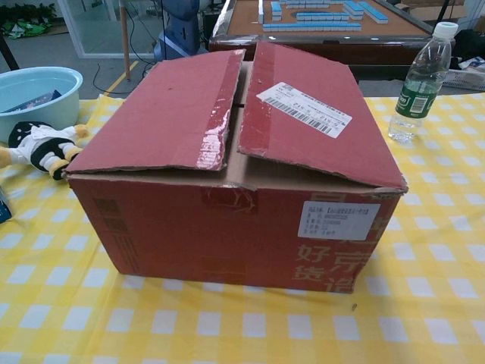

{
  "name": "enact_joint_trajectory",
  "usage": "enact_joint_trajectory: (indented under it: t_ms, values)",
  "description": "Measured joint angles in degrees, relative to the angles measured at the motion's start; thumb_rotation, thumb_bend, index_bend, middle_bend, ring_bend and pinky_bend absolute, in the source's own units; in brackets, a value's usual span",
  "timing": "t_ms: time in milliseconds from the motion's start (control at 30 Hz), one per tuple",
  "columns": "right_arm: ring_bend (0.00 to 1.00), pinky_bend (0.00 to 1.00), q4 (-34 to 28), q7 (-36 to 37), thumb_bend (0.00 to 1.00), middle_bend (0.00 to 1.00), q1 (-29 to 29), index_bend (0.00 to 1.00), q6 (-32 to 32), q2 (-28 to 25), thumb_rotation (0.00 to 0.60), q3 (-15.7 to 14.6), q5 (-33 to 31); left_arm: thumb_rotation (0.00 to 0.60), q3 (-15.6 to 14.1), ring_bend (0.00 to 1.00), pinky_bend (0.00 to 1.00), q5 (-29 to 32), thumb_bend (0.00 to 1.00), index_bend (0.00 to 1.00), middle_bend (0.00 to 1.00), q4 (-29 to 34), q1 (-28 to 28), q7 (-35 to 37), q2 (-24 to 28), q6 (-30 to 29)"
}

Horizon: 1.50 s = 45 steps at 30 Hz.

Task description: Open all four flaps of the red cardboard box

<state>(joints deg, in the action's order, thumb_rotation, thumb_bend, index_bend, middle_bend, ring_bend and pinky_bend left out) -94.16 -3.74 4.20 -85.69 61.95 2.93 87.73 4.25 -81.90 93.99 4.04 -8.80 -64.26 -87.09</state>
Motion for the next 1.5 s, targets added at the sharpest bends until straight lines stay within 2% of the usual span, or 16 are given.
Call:
enact_joint_trajectory:
  t_ms: [700, 833, 1033, 1133, 1300, 1400, 1500]
  values:
    - [0.09, 0.14, -0.81, 0.98, 0.45, 0.21, 0.06, 0.18, 0.76, -1.34, 0.600, -0.59, 0.77, 0.600, -0.04, 0.05, 0.00, -0.52, 0.30, 0.23, 0.05, -0.31, -0.50, 0.08, -0.30, -0.88]
    - [0.09, 0.14, -1.56, 1.56, 0.49, 0.23, 0.23, 0.18, 0.98, -2.18, 0.600, -0.77, 1.36, 0.600, -0.06, 0.05, 0.00, -0.46, 0.30, 0.23, 0.05, -0.13, -0.54, 0.05, -0.14, -0.82]
    - [0.11, 0.14, -4.86, 3.09, 0.62, 0.25, 2.03, 0.18, 2.73, -5.87, 0.600, -0.91, 4.00, 0.600, -0.09, 0.05, 0.00, -0.74, 0.30, 0.23, 0.05, 0.44, -0.47, 0.04, 0.34, -0.72]
    - [0.11, 0.14, -7.68, 3.50, 0.72, 0.25, 4.33, 0.18, 4.97, -8.96, 0.600, -0.79, 6.36, 0.600, -0.17, 0.05, 0.00, -1.08, 0.30, 0.23, 0.05, 0.93, -0.49, -0.13, 0.49, -0.87]
    - [0.11, 0.14, -13.38, 3.96, 0.85, 0.25, 10.46, 0.18, 11.13, -14.13, 0.600, 0.35, 10.06, 0.600, -0.53, 0.05, 0.00, -1.65, 0.30, 0.23, 0.05, 1.34, -0.88, -0.15, 0.59, -1.42]
    - [0.11, 0.14, -16.09, 4.28, 0.95, 0.26, 14.39, 0.18, 15.14, -16.05, 0.600, 1.50, 11.31, 0.600, -0.75, 0.05, 0.00, -1.88, 0.30, 0.23, 0.05, 1.38, -1.15, -0.08, 0.74, -1.69]
    - [0.11, 0.14, -18.34, 4.21, 1.00, 0.26, 18.34, 0.18, 19.47, -17.10, 0.600, 2.82, 11.79, 0.600, -0.80, 0.05, 0.00, -1.96, 0.30, 0.23, 0.05, 1.39, -1.49, 0.18, 0.90, -2.20]
